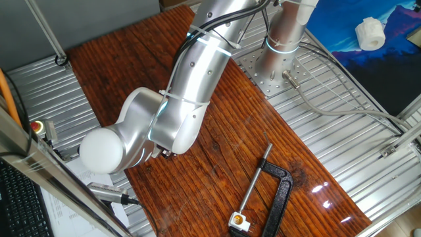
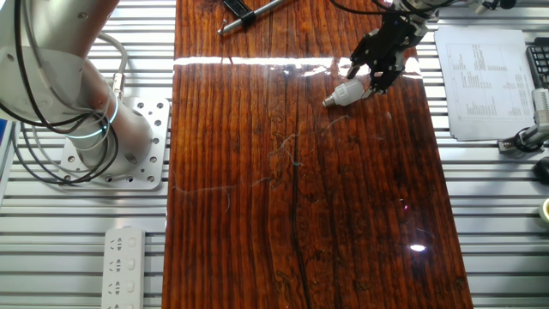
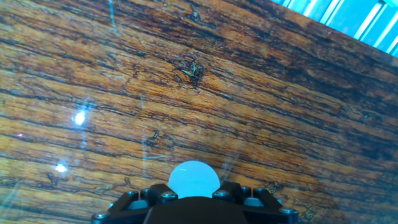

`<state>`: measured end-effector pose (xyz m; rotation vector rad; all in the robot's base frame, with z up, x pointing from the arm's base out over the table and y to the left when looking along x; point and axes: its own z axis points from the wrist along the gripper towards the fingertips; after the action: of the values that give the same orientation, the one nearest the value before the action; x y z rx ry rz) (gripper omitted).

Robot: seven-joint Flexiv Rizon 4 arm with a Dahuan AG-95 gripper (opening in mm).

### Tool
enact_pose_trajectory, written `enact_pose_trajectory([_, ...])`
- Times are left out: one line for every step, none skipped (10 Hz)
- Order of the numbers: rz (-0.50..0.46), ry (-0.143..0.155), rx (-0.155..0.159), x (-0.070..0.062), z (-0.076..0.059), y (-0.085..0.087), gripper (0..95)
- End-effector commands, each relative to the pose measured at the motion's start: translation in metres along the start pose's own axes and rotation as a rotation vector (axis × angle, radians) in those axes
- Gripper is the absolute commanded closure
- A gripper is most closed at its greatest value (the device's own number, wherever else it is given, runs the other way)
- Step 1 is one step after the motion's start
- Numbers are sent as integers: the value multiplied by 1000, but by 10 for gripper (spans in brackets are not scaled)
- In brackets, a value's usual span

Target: Install the light bulb by rotating it

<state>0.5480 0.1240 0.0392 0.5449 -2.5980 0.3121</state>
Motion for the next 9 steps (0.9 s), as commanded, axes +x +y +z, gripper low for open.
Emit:
enact_pose_trajectory([6, -5, 2, 2, 3, 1, 380])
enact_pose_trajectory([6, -3, 4, 3, 4, 1, 380])
enact_pose_trajectory([5, -3, 3, 3, 4, 0, 380])
enact_pose_trajectory([4, -3, 3, 3, 4, 0, 380])
enact_pose_trajectory([5, -3, 2, 3, 4, 0, 380])
enact_pose_trajectory([6, -3, 2, 3, 4, 0, 380])
enact_pose_trajectory([7, -2, 2, 3, 4, 0, 380])
enact_pose_trajectory([11, -1, 0, 3, 4, 0, 380])
enact_pose_trajectory([12, -1, -2, 3, 4, 0, 380])
